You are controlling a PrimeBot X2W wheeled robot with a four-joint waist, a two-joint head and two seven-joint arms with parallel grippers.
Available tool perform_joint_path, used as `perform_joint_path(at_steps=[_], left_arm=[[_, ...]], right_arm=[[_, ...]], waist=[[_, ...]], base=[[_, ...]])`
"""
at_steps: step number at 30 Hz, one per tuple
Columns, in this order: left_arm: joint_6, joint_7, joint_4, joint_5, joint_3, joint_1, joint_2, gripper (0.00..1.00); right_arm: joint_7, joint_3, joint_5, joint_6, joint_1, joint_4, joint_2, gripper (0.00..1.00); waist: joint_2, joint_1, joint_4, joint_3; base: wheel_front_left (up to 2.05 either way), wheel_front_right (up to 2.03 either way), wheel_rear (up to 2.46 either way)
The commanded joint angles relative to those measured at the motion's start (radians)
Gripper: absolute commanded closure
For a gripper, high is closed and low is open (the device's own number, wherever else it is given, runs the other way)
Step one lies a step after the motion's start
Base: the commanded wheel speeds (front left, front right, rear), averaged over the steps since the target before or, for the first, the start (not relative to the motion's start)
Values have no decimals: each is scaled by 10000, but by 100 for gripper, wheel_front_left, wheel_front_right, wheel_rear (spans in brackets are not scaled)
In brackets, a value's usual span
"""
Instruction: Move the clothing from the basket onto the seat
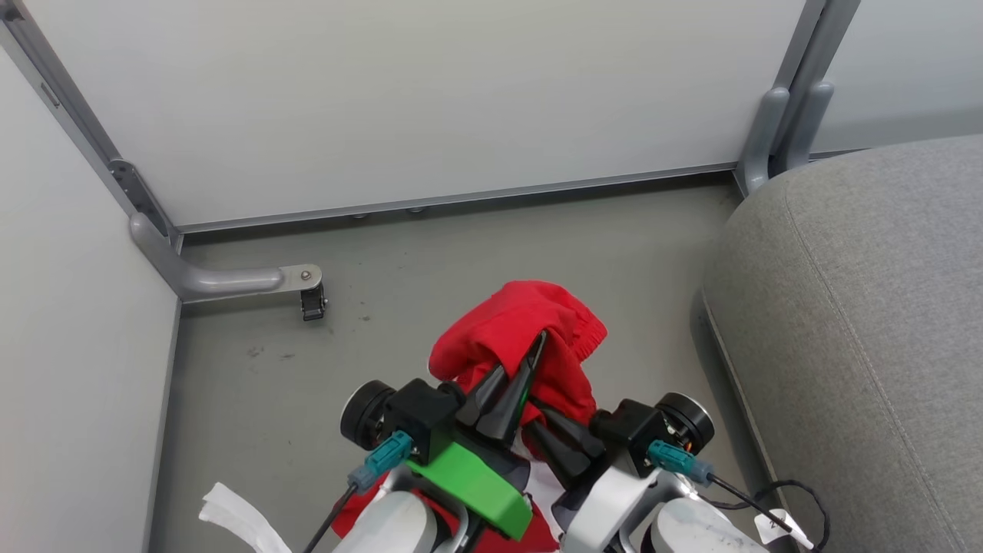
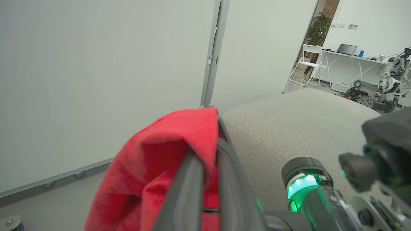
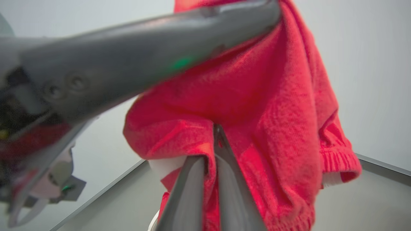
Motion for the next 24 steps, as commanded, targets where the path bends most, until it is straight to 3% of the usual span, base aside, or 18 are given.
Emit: perform_joint_path(at_steps=[1,4,5,6,7,14,24], left_arm=[[-33,-6,5,-20,6,111,-9,100],[-33,-6,46,-49,180,187,-4,100],[-33,-6,43,-32,238,192,-5,92],[-33,-6,56,14,224,190,-13,63],[-33,-4,96,16,208,192,-13,0],[-33,-4,187,282,569,212,54,0],[-33,1,190,381,729,122,145,0]], right_arm=[[-47,-93,75,-6,-66,22,-2,100],[-47,-282,91,-6,52,-28,14,100],[-47,-360,90,-6,113,-65,26,100],[-47,-410,79,-6,153,-94,31,100],[-47,-465,81,-6,227,-123,28,100],[-48,-770,104,-6,530,-423,8,100],[-48,-1131,138,-8,694,-790,-28,100]], waist=[[0,1,-36,0],[0,1,-162,-7],[0,1,-230,-5],[0,1,-309,-1],[0,1,-405,1],[0,1,-1572,113],[0,1,-4097,391]], base=[[0,0,0],[0,0,0],[0,0,0],[0,0,0],[0,0,0],[0,0,0],[0,0,0]])
